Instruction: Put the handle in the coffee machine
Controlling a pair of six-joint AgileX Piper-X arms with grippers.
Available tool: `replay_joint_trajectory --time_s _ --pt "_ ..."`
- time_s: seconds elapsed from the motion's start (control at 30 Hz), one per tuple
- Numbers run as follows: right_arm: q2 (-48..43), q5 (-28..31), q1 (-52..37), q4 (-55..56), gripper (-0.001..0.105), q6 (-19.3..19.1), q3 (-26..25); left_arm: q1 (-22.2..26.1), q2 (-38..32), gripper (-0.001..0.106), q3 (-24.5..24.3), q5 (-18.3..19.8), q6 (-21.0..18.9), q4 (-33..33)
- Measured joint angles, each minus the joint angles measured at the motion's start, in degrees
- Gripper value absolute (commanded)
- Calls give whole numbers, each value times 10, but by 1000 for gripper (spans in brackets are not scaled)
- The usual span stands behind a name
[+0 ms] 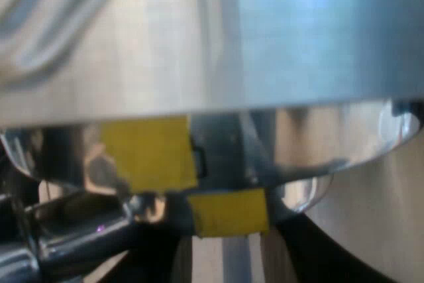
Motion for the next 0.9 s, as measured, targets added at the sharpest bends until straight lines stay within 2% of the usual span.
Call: replay_joint_trajectory --time_s 0.07,0.23,0.37,0.73,0.9 --pt "0 0 0 0 28 -1 0 -4 0 0 0 1 -4 11" --pt "0 0 0 0 28 -3 0 -3 0 0 0 4 -56 22" --pt "0 0 0 0 28 -13 0 -3 0 0 0 26 -78 23" --pt "0 5 0 0 28 -24 0 -3 -1 0 0 36 -100 44" --pt "0 9 0 0 28 -26 0 -13 -34 0 26 35 -118 33"
